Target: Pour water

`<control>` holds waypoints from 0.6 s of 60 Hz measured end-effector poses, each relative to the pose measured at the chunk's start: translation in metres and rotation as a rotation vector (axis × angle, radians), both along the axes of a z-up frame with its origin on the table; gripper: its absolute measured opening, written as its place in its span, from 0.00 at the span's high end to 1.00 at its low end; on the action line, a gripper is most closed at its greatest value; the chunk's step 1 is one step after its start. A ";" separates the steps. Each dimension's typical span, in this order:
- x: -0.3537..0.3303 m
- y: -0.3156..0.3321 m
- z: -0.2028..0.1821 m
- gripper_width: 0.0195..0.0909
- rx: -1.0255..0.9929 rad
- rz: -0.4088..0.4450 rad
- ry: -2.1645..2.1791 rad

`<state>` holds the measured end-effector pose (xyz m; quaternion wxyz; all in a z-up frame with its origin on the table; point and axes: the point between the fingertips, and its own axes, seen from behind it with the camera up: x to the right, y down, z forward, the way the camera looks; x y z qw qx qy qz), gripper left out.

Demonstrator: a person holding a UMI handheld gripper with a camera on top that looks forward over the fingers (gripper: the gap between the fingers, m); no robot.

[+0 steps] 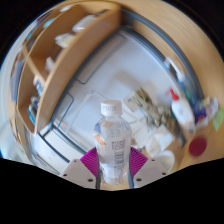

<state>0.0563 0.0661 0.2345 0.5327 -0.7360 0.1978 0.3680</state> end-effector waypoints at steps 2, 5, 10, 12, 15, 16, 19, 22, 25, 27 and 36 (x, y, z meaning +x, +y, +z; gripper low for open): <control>0.012 0.000 0.010 0.74 0.047 0.007 -0.141; 0.037 0.000 0.020 0.74 0.095 -0.013 -0.356; 0.079 0.003 0.024 0.74 0.129 -0.074 -0.619; 0.092 0.006 0.017 0.71 0.136 -0.092 -0.673; 0.112 0.007 0.011 0.71 0.119 -0.115 -0.731; 0.118 0.008 0.007 0.71 0.113 -0.123 -0.745; 0.131 0.010 -0.006 0.70 0.091 -0.130 -0.775; 0.144 0.014 -0.026 0.71 0.078 -0.130 -0.788; 0.154 0.017 -0.044 0.71 0.054 -0.130 -0.808; 0.160 0.019 -0.053 0.71 0.041 -0.124 -0.821; 0.181 0.027 -0.093 0.70 0.004 -0.132 -0.841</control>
